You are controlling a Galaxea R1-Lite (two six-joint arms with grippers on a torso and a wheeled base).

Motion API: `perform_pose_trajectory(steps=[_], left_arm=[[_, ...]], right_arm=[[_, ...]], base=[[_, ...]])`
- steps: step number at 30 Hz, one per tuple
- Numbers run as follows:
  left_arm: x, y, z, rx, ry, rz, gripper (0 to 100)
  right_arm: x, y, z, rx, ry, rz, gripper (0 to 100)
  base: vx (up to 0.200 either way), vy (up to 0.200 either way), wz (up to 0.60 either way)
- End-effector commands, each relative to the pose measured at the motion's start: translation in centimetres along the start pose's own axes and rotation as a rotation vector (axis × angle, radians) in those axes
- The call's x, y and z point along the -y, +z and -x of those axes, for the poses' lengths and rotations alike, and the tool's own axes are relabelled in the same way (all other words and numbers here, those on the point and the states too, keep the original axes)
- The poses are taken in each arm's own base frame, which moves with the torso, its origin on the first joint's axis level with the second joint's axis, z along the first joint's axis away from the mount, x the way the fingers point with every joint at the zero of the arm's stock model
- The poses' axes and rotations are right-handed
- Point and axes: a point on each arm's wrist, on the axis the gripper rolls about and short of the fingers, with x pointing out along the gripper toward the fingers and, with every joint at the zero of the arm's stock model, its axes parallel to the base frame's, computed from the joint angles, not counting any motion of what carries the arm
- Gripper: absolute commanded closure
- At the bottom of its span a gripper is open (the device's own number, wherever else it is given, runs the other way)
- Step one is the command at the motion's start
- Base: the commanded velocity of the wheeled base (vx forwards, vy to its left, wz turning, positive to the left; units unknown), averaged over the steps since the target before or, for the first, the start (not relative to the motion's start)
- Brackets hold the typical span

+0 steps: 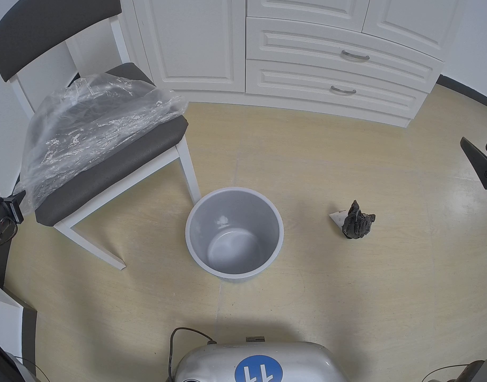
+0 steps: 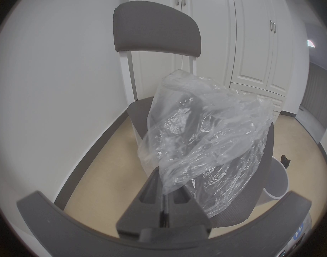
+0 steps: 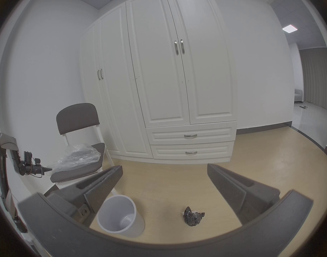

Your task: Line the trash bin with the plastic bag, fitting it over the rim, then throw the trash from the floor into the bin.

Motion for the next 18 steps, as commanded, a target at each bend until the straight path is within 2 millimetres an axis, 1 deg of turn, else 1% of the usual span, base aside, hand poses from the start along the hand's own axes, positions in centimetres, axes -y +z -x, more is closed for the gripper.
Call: perform_pose_trajectory(steps=[1, 6, 11, 13, 18], left_arm=[[0.7, 0.9, 0.9, 0.034, -0.007, -0.023, 100], [1.6, 1.5, 1.9, 0.063, -0.017, -0.044, 100], [3.2, 1.9, 3.0, 0.093, -0.048, -0.065, 100], [4.2, 1.9, 3.7, 0.101, -0.068, -0.070, 100], [6.1, 2.2, 4.6, 0.119, -0.121, -0.076, 100]], right_arm=[[0.0, 0.3, 0.3, 0.014, 0.003, -0.003, 0], [0.0, 0.2, 0.3, 0.011, 0.003, -0.001, 0], [0.0, 0.2, 0.3, 0.013, 0.003, 0.001, 0], [0.0, 0.2, 0.3, 0.014, 0.003, 0.000, 0], [0.0, 0.1, 0.2, 0.007, 0.003, 0.011, 0]], base=[[0.000, 0.000, 0.00], [0.000, 0.000, 0.00], [0.000, 0.000, 0.00], [0.000, 0.000, 0.00], [0.000, 0.000, 0.00]])
